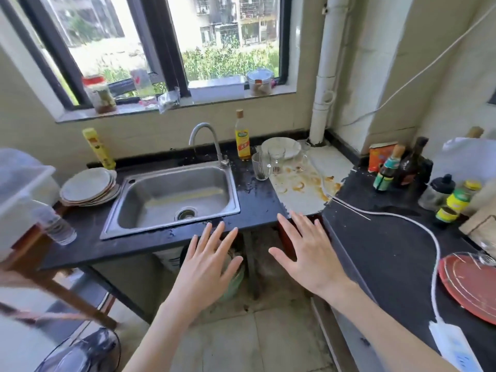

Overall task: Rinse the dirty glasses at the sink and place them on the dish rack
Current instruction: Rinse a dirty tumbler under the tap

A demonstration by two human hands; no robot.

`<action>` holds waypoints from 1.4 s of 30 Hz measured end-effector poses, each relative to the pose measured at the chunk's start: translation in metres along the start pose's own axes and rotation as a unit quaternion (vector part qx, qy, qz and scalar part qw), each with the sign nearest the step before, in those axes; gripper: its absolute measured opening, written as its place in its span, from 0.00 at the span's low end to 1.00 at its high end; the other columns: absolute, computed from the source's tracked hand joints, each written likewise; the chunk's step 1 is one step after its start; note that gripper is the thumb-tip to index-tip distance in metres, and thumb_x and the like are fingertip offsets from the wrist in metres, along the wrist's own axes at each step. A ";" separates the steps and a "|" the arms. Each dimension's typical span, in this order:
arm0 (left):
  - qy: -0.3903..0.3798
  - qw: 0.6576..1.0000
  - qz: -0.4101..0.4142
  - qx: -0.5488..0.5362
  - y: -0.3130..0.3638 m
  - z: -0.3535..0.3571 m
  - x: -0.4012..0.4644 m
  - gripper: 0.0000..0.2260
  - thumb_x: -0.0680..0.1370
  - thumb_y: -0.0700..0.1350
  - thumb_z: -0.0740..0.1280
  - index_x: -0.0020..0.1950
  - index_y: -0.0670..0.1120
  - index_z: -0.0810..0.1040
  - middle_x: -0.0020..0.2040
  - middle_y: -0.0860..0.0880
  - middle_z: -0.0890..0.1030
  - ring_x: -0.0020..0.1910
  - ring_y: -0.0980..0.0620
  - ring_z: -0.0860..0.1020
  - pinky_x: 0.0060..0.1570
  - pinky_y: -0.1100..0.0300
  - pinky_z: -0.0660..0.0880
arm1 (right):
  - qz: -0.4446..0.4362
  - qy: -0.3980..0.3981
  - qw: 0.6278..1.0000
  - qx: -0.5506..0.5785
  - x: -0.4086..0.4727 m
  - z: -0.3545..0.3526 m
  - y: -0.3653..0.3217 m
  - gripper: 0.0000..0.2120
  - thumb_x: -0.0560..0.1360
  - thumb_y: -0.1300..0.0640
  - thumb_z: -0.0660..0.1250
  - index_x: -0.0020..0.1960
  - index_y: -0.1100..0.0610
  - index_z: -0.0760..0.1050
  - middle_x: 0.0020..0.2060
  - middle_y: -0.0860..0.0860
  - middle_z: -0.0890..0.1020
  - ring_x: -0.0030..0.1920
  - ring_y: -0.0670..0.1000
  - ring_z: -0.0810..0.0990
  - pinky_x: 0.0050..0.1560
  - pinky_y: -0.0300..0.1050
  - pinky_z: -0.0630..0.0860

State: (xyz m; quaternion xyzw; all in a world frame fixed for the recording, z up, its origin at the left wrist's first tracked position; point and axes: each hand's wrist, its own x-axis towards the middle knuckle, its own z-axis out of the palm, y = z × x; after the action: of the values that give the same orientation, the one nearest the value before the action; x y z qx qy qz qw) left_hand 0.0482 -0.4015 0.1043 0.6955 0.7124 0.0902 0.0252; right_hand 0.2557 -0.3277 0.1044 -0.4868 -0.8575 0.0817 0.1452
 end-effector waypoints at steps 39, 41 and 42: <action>-0.172 0.978 -0.077 -0.086 -0.185 0.098 0.361 0.51 0.58 0.74 0.21 0.76 0.55 0.45 0.77 0.52 0.41 0.75 0.51 0.36 0.73 0.53 0.43 | 0.402 -0.137 0.860 0.283 0.445 0.188 0.127 0.14 0.79 0.56 0.58 0.61 0.64 0.68 0.49 0.58 0.77 0.47 0.59 0.79 0.52 0.57 0.78; -0.178 0.976 -0.090 -0.092 -0.185 0.101 0.363 0.51 0.58 0.74 0.21 0.76 0.55 0.46 0.77 0.51 0.42 0.75 0.50 0.37 0.73 0.52 0.43 | 0.419 -0.124 0.822 0.365 0.441 0.191 0.120 0.08 0.80 0.57 0.58 0.54 0.63 0.67 0.45 0.55 0.74 0.42 0.55 0.78 0.45 0.50 0.78; -0.180 0.975 -0.094 -0.095 -0.186 0.102 0.363 0.52 0.58 0.74 0.21 0.76 0.55 0.46 0.78 0.51 0.42 0.75 0.50 0.37 0.73 0.52 0.43 | 0.417 -0.108 0.818 0.381 0.440 0.193 0.117 0.08 0.81 0.56 0.57 0.52 0.62 0.67 0.46 0.55 0.74 0.42 0.54 0.78 0.43 0.48 0.77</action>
State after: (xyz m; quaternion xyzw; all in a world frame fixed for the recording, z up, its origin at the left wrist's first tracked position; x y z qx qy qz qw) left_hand -0.1299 -0.0333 0.0058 0.6243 0.7468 0.0285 0.2275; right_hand 0.0747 0.1105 -0.0363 -0.6917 -0.4826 0.5070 0.1778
